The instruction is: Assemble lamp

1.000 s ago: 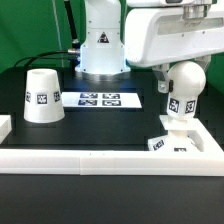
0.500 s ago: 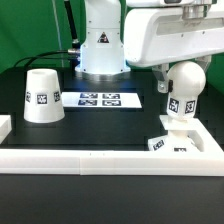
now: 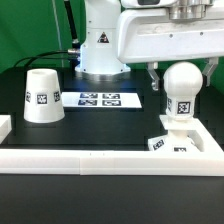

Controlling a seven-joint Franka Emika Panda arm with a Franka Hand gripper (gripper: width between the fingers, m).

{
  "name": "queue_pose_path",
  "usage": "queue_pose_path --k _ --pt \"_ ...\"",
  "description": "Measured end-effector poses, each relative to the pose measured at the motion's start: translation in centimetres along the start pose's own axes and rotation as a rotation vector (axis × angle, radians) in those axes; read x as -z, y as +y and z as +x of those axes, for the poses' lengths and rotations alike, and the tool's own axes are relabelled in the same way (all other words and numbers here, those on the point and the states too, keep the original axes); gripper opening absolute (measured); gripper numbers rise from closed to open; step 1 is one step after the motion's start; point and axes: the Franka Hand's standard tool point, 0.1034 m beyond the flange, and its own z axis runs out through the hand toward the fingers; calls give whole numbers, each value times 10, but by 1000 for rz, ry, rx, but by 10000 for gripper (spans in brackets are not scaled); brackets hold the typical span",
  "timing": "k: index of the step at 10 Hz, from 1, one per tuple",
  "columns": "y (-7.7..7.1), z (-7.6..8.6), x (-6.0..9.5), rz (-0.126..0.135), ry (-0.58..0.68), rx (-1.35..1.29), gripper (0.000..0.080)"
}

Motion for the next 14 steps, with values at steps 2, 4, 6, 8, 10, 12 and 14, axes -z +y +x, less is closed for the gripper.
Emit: queue_pose_path --k 2,4,6,8,10,12,14 --pt "0 0 0 0 -1 -171 579" --pt "-1 -1 -1 0 -2 -373 579" --pt "-4 -2 -1 4 -8 -586 579" --pt "-4 -1 -1 18 -15 -711 579" --pt "-7 -1 -1 27 -23 -885 579" --pt "-9 -1 -1 31 -27 -993 579" --pt "-11 -1 -1 35 -31 -1073 579"
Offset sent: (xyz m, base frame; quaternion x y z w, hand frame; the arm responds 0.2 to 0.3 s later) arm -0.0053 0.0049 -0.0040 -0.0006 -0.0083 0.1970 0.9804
